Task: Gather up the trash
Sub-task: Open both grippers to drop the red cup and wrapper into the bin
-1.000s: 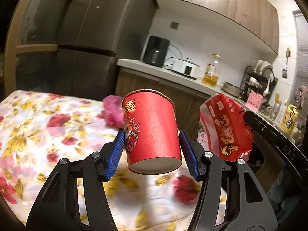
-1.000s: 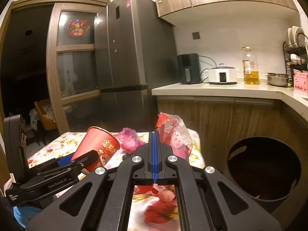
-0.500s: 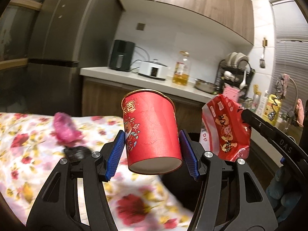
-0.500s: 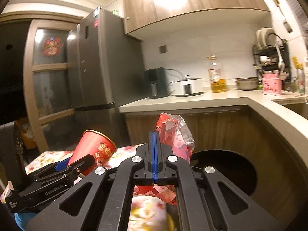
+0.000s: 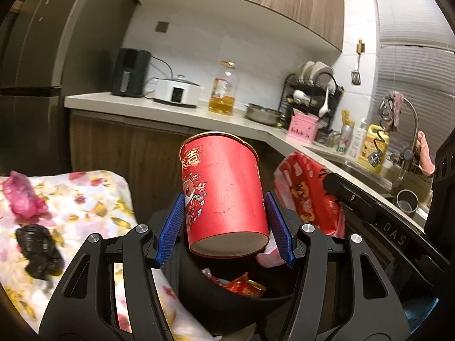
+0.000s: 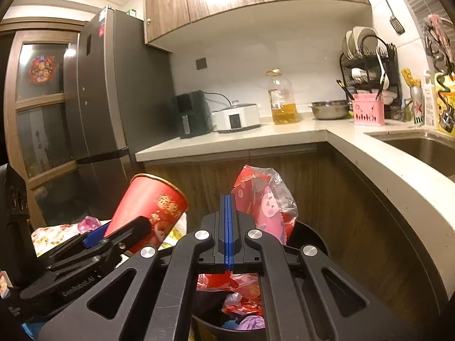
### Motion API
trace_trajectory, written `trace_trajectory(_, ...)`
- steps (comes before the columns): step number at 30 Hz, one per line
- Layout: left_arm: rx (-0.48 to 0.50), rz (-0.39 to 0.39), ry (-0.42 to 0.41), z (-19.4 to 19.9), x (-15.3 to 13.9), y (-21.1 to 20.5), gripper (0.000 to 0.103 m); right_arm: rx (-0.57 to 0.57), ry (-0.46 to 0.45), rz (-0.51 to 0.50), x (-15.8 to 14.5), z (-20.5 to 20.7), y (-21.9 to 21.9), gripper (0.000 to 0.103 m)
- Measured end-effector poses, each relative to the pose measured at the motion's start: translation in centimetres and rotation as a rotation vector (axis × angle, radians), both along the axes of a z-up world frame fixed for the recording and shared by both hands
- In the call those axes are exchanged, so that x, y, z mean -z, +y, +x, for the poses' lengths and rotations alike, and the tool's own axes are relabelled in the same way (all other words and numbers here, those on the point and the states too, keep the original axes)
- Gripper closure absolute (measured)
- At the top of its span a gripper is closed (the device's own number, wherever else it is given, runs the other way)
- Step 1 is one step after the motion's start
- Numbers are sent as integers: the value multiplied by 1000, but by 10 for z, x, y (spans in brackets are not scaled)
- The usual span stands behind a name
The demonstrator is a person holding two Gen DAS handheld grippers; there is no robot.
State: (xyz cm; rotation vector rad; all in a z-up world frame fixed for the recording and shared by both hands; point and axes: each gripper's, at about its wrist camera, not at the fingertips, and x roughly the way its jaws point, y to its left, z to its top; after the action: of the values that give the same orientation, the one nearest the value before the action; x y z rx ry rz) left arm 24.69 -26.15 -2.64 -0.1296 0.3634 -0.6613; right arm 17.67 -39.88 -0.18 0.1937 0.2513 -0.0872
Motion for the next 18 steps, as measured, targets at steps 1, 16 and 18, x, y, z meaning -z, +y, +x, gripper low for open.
trace_trajectory(1, 6, 3, 4, 2, 2, -4, 46, 3, 5, 3, 2, 1, -2, 102)
trace_trajectory(16, 4, 22, 51, 14, 24, -10, 27, 39, 32, 47, 13, 6, -13, 74)
trace_trajectory(18, -20, 24, 57, 14, 26, -3, 25, 45, 28, 53, 14, 3, -11, 59)
